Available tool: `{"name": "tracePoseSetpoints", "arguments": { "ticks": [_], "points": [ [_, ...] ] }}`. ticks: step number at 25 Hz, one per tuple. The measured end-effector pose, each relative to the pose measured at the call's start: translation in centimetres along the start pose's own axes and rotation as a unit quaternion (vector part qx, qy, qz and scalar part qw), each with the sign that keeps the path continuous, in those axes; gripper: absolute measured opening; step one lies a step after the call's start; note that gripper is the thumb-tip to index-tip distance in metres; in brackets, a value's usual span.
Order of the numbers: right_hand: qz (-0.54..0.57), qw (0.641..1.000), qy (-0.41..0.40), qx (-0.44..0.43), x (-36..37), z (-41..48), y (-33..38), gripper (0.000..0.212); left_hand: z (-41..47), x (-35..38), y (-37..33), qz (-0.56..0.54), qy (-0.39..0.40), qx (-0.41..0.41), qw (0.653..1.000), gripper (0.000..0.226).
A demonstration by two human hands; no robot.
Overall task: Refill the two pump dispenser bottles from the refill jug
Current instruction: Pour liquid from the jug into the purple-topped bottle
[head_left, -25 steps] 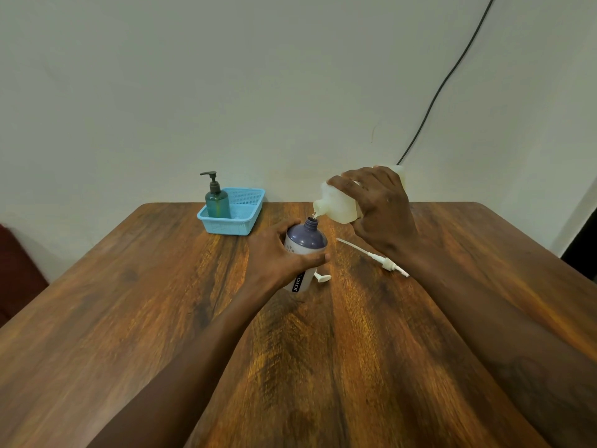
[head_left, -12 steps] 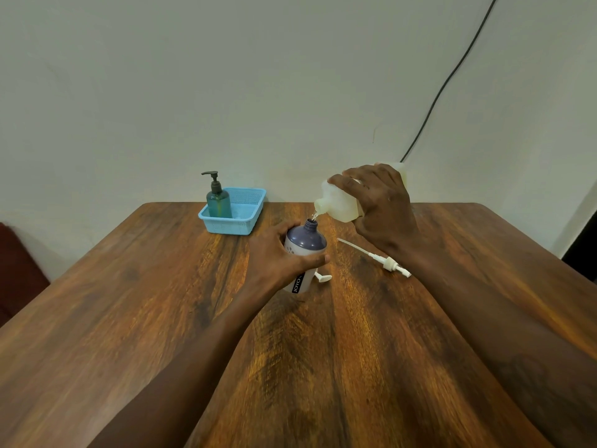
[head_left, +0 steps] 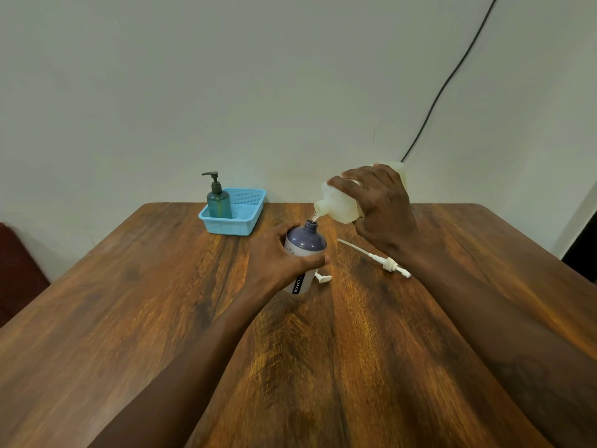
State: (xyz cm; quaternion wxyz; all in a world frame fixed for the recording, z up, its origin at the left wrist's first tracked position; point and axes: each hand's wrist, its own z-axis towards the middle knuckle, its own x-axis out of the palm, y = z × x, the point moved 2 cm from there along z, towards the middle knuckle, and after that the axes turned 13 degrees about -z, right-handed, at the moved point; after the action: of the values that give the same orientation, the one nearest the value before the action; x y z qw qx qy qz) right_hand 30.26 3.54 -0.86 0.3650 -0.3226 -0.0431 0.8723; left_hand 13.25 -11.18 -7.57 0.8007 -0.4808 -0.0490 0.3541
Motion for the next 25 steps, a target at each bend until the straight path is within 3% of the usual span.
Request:
{"name": "tracePoseSetpoints", "arguments": {
  "ticks": [25],
  "points": [
    [-0.004, 1.000, -0.004, -0.018, 0.17, 0.03, -0.05, 0.080, -0.17, 0.05, -0.05, 0.007, 0.005, 0.002, 1.000, 0.067]
  ]
}}
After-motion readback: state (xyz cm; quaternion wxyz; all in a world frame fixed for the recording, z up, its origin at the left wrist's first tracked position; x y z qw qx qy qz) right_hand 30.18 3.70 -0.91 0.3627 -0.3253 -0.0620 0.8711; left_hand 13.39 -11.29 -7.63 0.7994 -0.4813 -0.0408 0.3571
